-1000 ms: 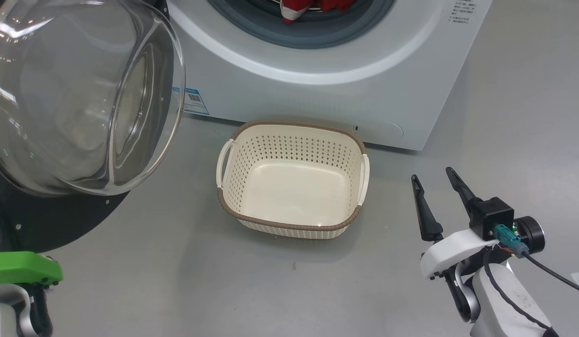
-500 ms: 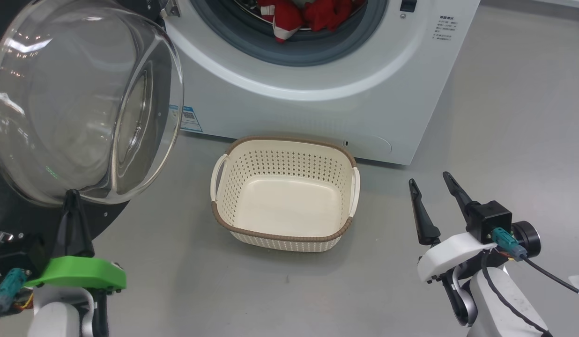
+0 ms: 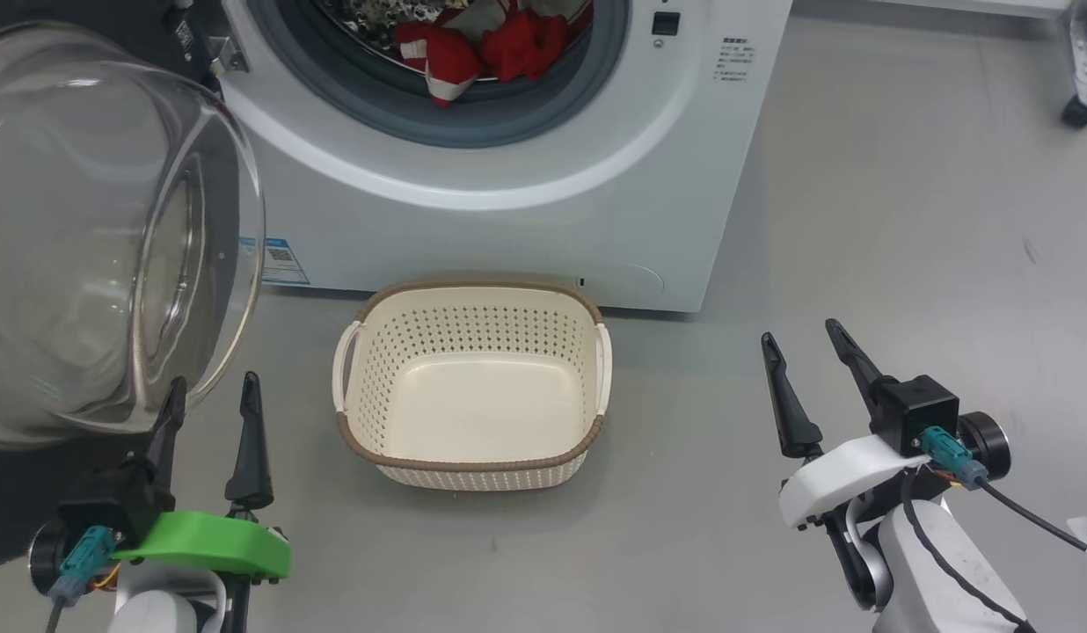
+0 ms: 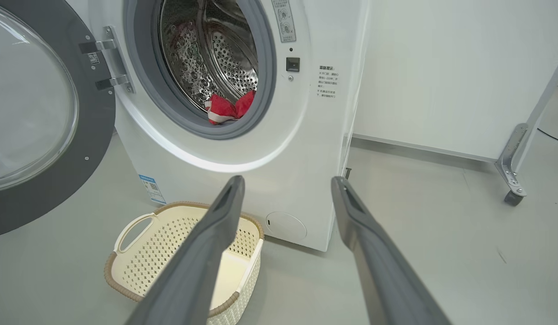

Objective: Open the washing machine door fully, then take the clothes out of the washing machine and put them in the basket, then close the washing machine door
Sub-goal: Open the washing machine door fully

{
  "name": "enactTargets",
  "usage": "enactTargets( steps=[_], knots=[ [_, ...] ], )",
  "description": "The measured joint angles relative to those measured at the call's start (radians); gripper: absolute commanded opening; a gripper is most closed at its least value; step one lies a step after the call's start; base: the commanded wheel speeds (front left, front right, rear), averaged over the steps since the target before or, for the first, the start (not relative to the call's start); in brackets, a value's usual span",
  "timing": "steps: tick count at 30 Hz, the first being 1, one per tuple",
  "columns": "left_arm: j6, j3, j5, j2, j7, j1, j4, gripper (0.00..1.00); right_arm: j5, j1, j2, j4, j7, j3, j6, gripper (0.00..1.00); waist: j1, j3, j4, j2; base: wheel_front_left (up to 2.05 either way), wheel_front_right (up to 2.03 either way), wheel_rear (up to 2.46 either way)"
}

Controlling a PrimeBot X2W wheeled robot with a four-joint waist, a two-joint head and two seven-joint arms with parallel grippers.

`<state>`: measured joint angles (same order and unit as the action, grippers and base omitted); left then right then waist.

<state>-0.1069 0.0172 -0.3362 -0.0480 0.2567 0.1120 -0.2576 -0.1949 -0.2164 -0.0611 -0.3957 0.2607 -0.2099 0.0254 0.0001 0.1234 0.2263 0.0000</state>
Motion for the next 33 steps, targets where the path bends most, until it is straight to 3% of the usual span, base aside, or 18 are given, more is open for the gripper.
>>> enactTargets(
  steps=[12, 23, 33],
  knots=[
    [-0.011, 0.040, 0.026, 0.002, 0.000, -0.013, 0.048, 1.00, -0.006, 0.016, 0.003, 0.045, 0.000, 0.013, -0.002, 1.00, 0.0000, -0.008, -0.131, 0.0000, 0.00, 0.00, 0.00],
    [-0.012, 0.018, 0.061, 0.004, 0.000, -0.047, 0.056, 1.00, -0.006, 0.036, 0.005, 0.084, 0.000, 0.021, -0.002, 1.00, 0.0000, -0.010, -0.259, 0.0000, 0.00, 0.00, 0.00],
    [-0.012, 0.000, 0.077, 0.005, 0.000, -0.050, 0.061, 1.00, -0.006, 0.064, 0.008, 0.118, 0.000, 0.049, -0.012, 1.00, 0.0000, -0.009, -0.266, 0.0000, 0.00, 0.00, 0.00]
  ],
)
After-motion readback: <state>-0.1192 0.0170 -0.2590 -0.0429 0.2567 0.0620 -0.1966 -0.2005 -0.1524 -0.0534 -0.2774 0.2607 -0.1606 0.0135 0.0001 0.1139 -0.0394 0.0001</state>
